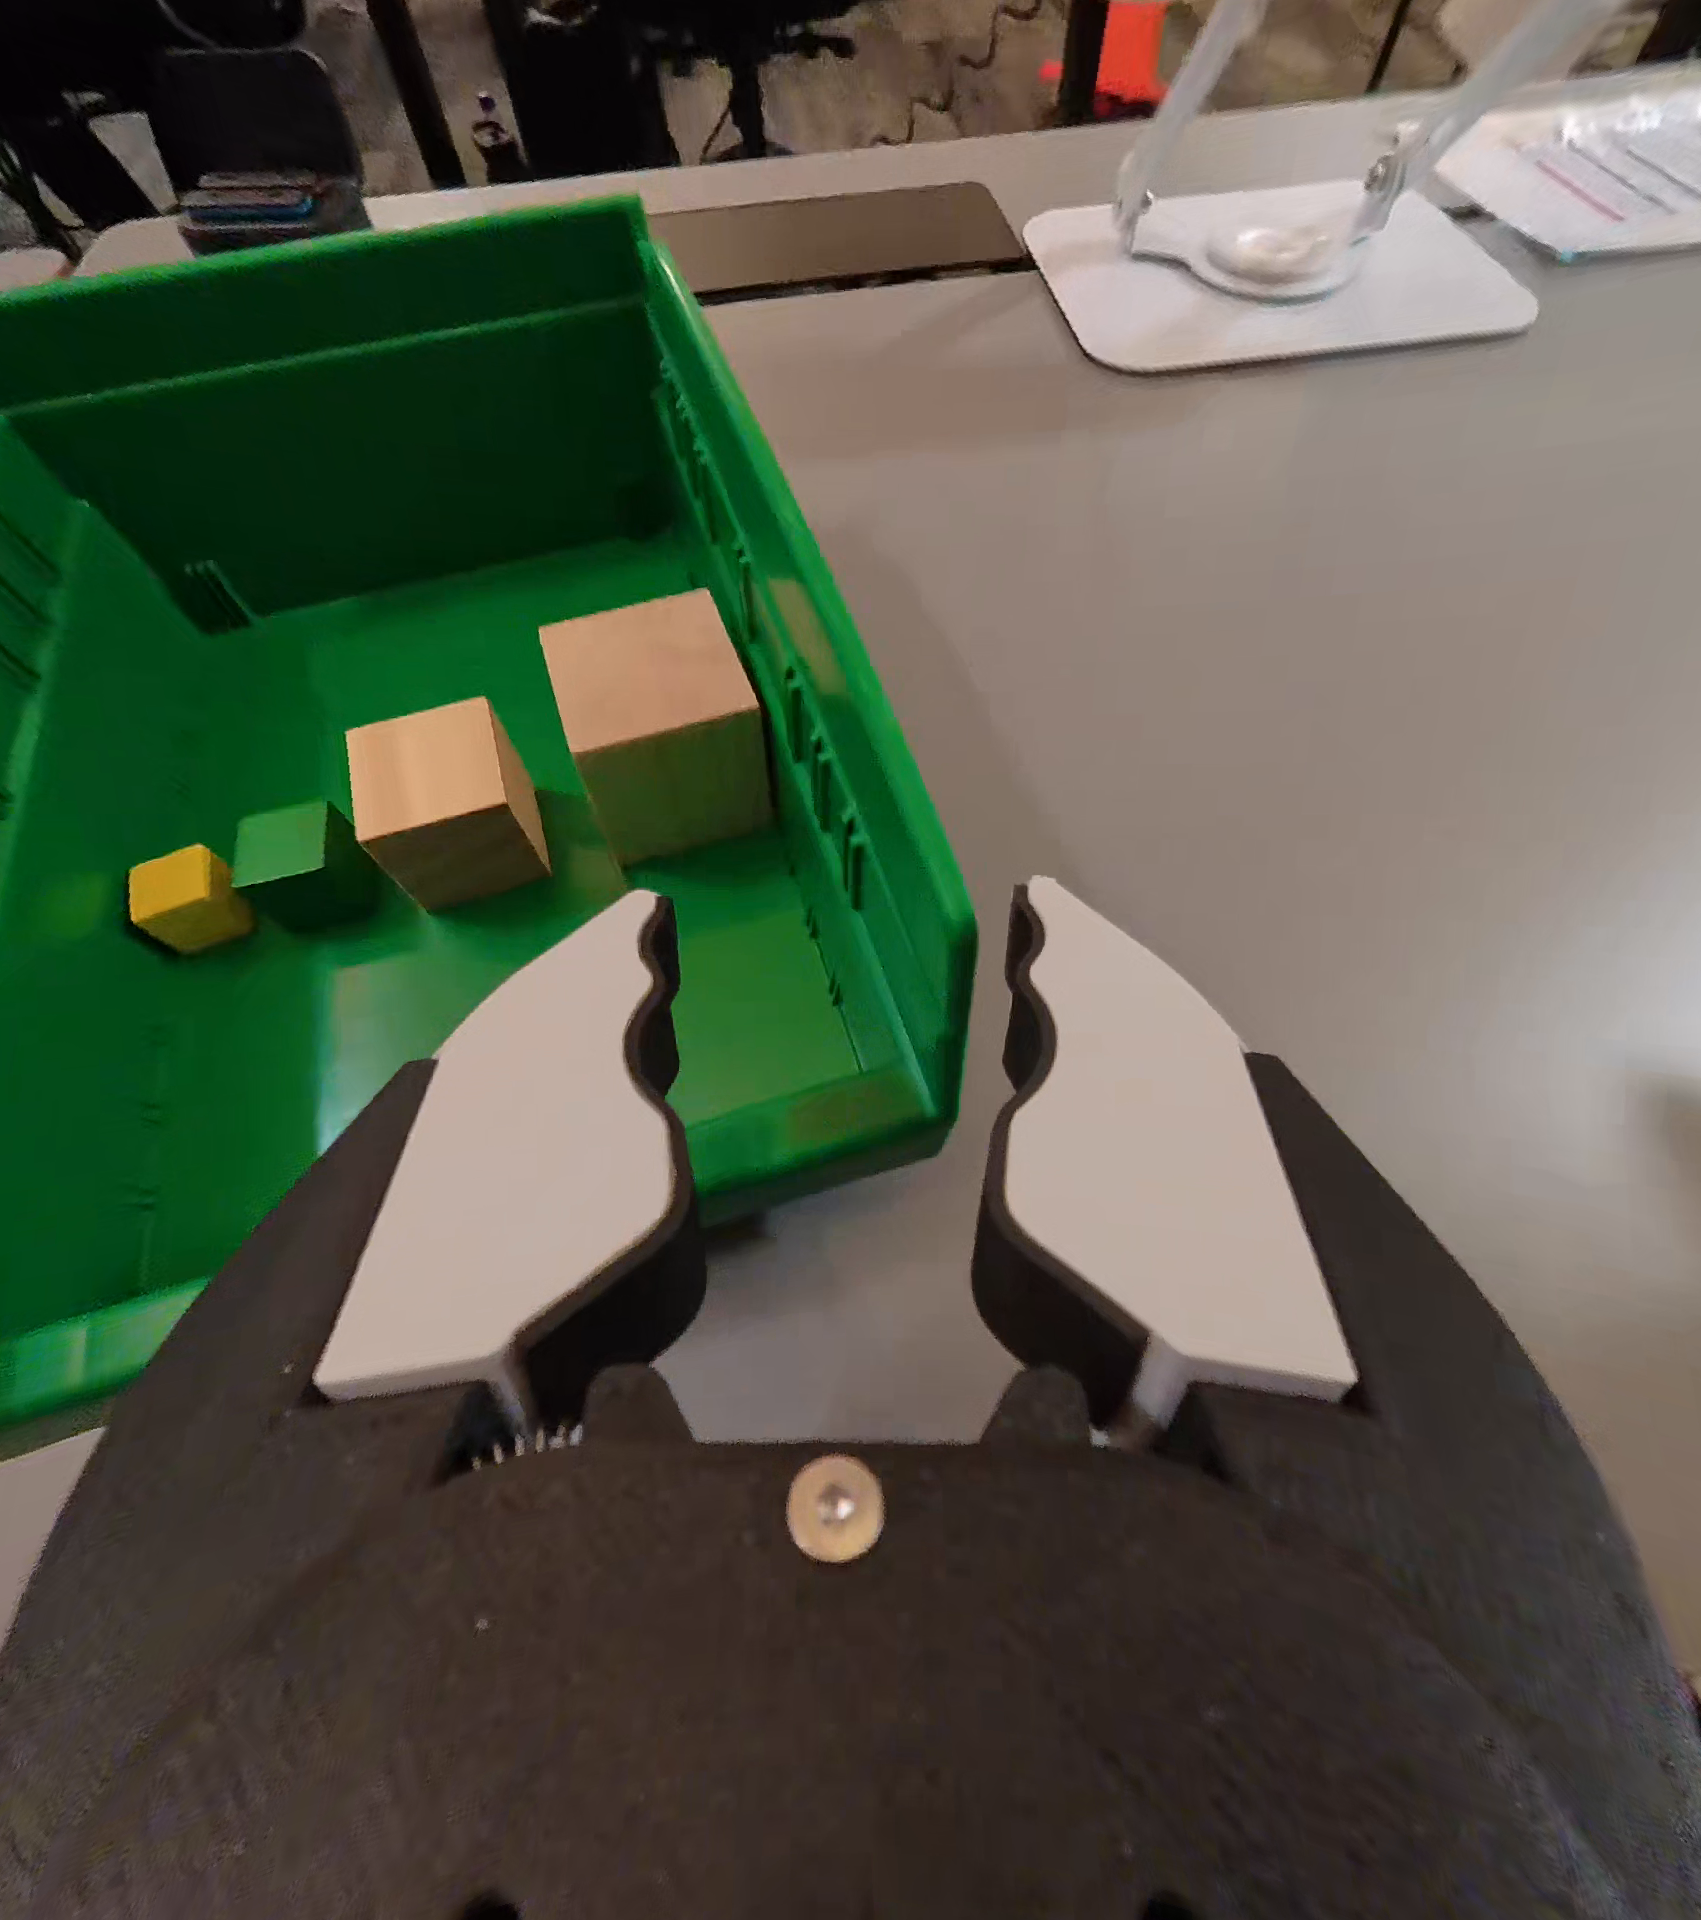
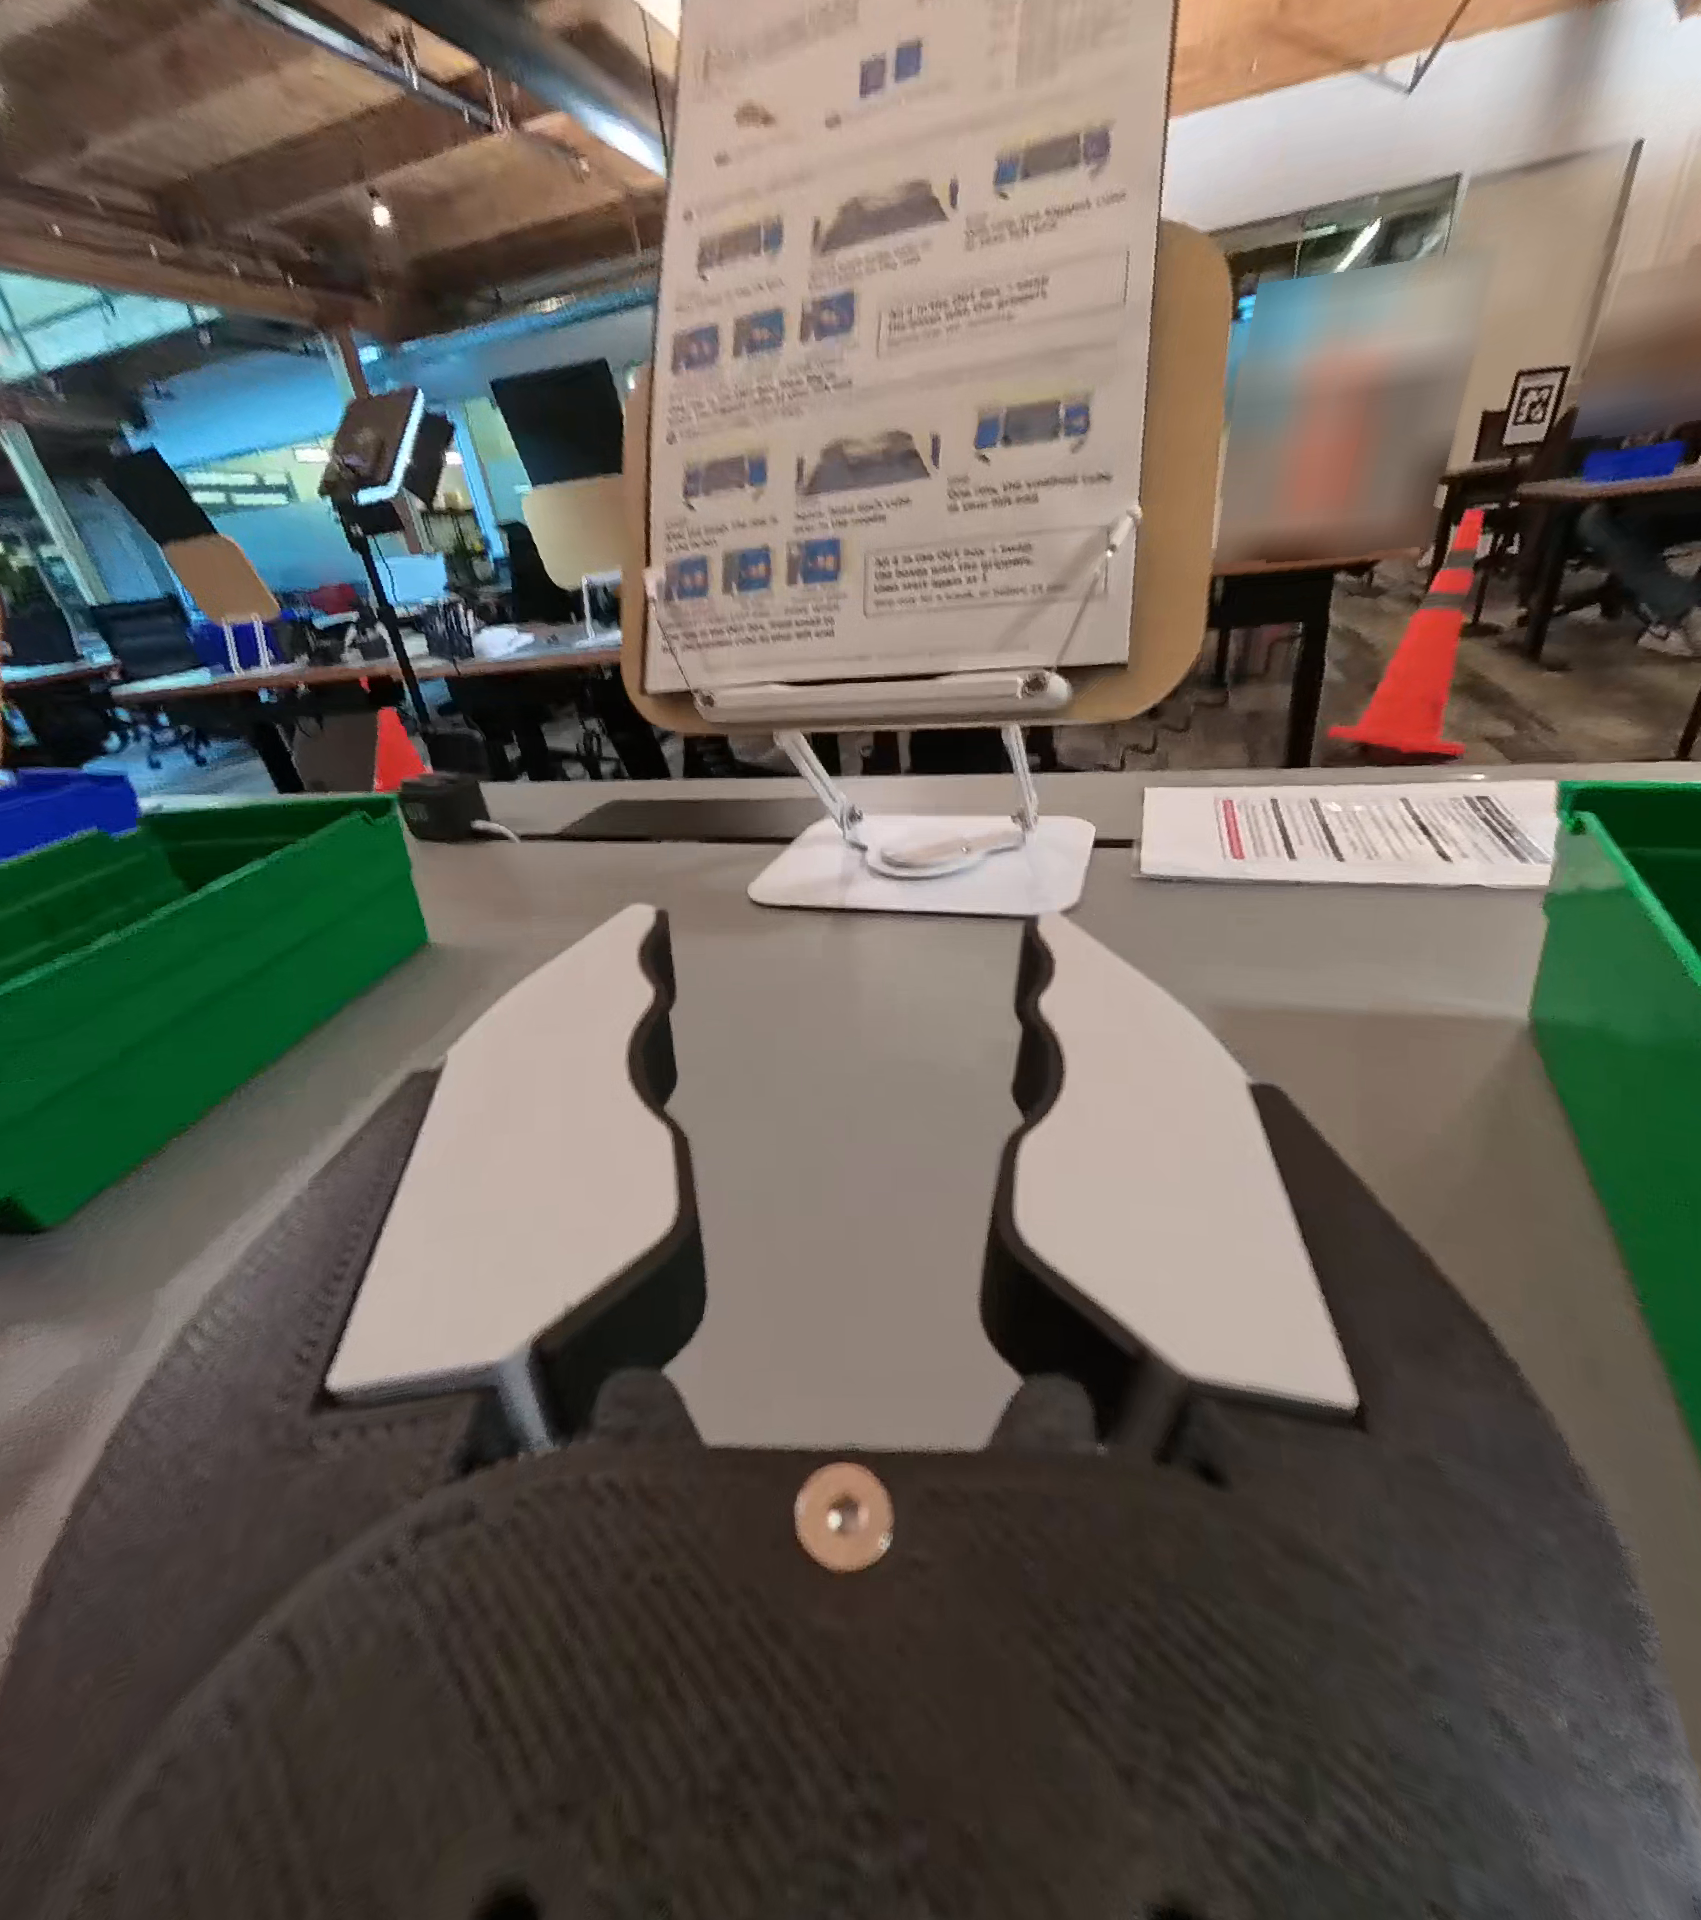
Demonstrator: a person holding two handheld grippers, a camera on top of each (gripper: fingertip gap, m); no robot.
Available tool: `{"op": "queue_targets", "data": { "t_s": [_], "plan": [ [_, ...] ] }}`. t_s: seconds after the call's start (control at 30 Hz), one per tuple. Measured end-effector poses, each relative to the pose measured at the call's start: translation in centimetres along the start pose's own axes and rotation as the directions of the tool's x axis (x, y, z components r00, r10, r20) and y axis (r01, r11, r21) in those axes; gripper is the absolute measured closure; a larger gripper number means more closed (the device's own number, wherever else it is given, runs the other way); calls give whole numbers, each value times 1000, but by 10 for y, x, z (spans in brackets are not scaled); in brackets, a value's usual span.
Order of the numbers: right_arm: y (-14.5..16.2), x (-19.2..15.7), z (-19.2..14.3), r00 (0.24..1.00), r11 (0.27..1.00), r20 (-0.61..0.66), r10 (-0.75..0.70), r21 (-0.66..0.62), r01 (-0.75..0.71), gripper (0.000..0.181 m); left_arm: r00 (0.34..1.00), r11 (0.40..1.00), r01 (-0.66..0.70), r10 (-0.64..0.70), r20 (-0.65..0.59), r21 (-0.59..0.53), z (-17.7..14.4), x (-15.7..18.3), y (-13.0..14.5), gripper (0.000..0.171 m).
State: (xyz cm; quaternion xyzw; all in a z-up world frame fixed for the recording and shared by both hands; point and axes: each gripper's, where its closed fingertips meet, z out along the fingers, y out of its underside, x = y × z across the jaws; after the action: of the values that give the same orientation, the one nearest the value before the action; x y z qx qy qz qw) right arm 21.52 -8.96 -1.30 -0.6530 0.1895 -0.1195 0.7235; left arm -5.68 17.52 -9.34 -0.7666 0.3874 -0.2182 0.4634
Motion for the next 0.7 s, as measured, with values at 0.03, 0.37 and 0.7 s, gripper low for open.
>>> {"op": "queue_targets", "data": {
  "t_s": [0.03,0.37,0.7],
  "plan": [
    [4,6,2,1000,999,2,-12,-33,12,116,1000,1000,16,-16,1,22,0,-2,-5,110],
    [3,63,-8,963,964,-123,-241,-147,223,116,997,996,75,-73,-36,43,-4,-11,-3,114],
    [22,153,-41,925,929,-272,-265,-331,168,104,1000,1000,-13,13,-1,-10,2,-7,8,128]
  ]
}}
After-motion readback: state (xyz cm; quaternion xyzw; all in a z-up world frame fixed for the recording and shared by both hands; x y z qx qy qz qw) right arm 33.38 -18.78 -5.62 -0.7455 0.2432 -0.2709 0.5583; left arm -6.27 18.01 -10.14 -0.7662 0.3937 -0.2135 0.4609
